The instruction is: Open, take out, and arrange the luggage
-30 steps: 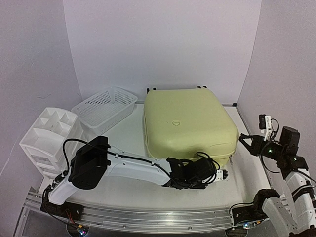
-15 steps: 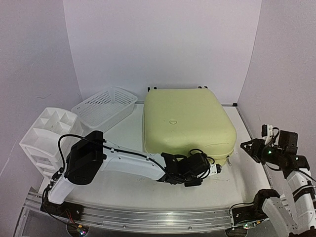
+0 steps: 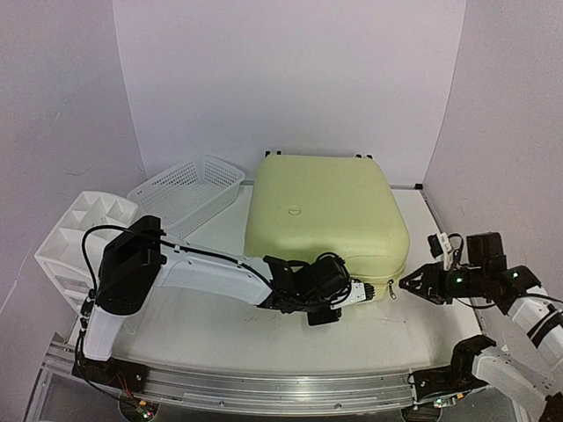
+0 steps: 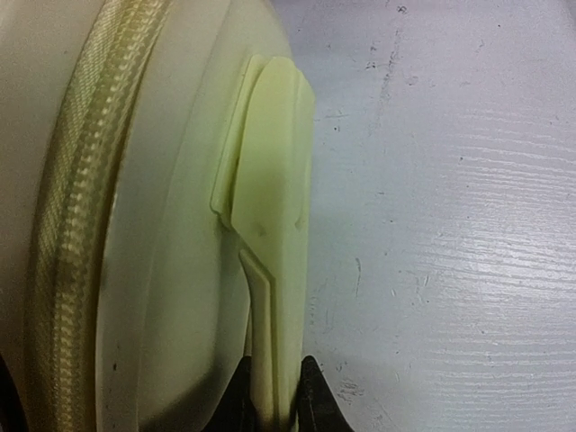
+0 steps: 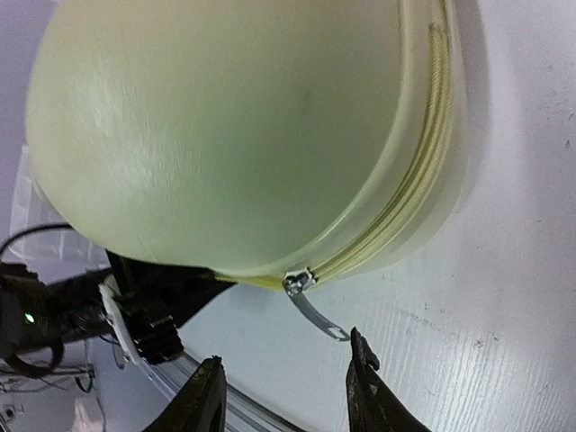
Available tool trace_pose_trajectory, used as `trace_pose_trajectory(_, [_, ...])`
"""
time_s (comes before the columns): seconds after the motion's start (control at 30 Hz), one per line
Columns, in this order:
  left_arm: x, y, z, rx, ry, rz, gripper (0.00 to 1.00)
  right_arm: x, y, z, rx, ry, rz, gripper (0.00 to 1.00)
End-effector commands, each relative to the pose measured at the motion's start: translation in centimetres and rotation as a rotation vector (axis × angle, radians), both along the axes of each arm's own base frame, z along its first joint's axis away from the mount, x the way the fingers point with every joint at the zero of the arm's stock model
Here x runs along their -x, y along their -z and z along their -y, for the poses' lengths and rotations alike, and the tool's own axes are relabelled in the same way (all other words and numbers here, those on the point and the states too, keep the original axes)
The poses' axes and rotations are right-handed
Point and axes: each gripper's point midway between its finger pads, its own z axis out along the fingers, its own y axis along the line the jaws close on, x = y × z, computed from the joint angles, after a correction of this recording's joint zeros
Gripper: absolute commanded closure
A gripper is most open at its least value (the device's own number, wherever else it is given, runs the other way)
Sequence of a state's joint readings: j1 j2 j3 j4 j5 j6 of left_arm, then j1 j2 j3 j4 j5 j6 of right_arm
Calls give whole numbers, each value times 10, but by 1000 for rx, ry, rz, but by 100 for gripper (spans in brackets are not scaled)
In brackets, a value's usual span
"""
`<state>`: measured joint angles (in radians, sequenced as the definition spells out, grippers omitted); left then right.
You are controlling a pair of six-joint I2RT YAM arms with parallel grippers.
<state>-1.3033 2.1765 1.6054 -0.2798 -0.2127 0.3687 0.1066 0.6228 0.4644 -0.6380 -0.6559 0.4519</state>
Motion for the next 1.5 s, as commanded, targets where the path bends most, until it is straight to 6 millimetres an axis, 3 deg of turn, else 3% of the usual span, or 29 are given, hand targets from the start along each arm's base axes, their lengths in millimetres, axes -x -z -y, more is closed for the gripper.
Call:
trace_pose_trajectory(0.0, [-51, -33, -27, 99, -230, -33, 100, -2, 5, -12, 233, -69, 68, 52])
trace_pose_trajectory(0.27, [-52, -31, -36, 111, -251, -56, 100, -8, 22, -22, 587, -103, 216, 38])
trace_pose_trajectory(0.4, [-52, -32, -39, 115, -254, -61, 100, -14, 13, -44, 684, -128, 336, 38])
trace_pose_trajectory(0.63, [-50, -37, -41, 128, -259, -63, 100, -30, 14, -56, 893, -27, 475, 40])
trace_pose_trajectory(0.77, [-49, -39, -44, 136, -265, -71, 100, -34, 10, -60, 950, 6, 514, 51])
trace_pose_trajectory(0.97, [-48, -39, -51, 130, -275, -64, 100, -33, -1, -43, 927, 114, 527, 74])
trace_pose_trajectory(1.1, [-49, -35, -58, 114, -288, -52, 100, -25, -3, -30, 850, 128, 529, 100])
trace_pose_trajectory(1.3, [-49, -34, -65, 104, -298, -42, 100, -21, 4, -21, 701, 69, 448, 100])
trace_pose_trajectory(1.4, [-48, -35, -66, 106, -296, -46, 100, -17, 10, -43, 627, -71, 432, 100])
trace_pose_trajectory(1.43, [-47, -35, -66, 108, -293, -50, 100, -14, 10, -50, 602, -106, 421, 91])
trace_pose_trajectory(1.47, [-47, -36, -65, 112, -290, -54, 100, -14, 10, -54, 591, -116, 407, 74])
